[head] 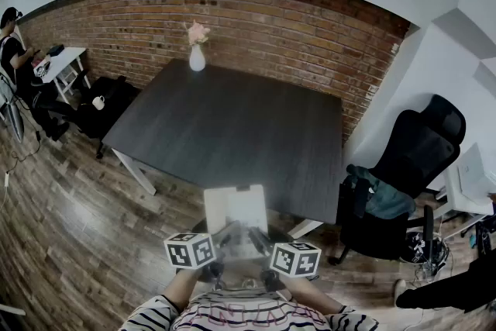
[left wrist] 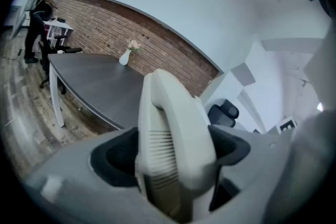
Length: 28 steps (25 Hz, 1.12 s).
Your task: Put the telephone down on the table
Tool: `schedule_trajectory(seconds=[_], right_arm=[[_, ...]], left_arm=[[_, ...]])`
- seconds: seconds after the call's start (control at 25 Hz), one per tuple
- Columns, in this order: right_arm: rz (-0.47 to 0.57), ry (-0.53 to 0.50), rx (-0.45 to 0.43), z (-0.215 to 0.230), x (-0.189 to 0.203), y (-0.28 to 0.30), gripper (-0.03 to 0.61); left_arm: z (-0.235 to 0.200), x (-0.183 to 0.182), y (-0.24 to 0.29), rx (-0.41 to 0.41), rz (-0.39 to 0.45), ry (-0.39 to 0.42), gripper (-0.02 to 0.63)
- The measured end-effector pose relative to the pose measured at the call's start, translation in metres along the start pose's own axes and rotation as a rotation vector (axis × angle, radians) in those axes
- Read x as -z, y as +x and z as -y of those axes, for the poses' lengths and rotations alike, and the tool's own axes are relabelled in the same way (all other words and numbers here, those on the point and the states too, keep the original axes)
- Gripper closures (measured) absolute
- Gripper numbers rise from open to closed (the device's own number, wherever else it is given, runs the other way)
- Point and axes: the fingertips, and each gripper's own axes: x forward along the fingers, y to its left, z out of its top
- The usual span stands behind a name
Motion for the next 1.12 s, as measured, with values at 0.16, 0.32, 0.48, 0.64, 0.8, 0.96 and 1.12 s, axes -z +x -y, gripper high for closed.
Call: schedule_trajectory(seconds=[0.16, 0.32, 0.48, 0.64, 0.8, 0.96, 1.12], right_arm=[[-0.001, -0.011, -0.008, -0.003, 0.001, -0.001, 0.364], [-0.018, -0.03, -0.031, -0.003, 0.002, 0.003, 0.365], [-0.027, -0.025, -0.059, 0.005, -0.001, 0.004, 0.359], [-0.043, -0.044, -0.07, 0.006, -0.006, 0.013, 0.359], [-0.062, -0.046, -0.07, 0.004, -0.009, 0.032, 0.359], [-0.066, -0.044, -0.072, -0.008, -0.015, 0.063, 0.359], [-0.059, -0.028, -0.061, -0.028, -0.025, 0.104, 0.359]], left_arm=[[0.0, 0.001, -0.004, -0.005, 0.017, -0.004, 0.199], [-0.004, 0.004, -0.006, -0.026, 0.043, -0.018, 0.199], [-0.003, 0.007, 0.0, -0.043, 0.063, -0.026, 0.199], [-0.009, 0.002, 0.004, -0.055, 0.079, -0.042, 0.199], [-0.025, -0.006, 0.008, -0.06, 0.084, -0.06, 0.199], [-0.054, -0.024, 0.009, -0.059, 0.085, -0.068, 0.199], [-0.09, -0.055, 0.008, -0.045, 0.07, -0.062, 0.199]])
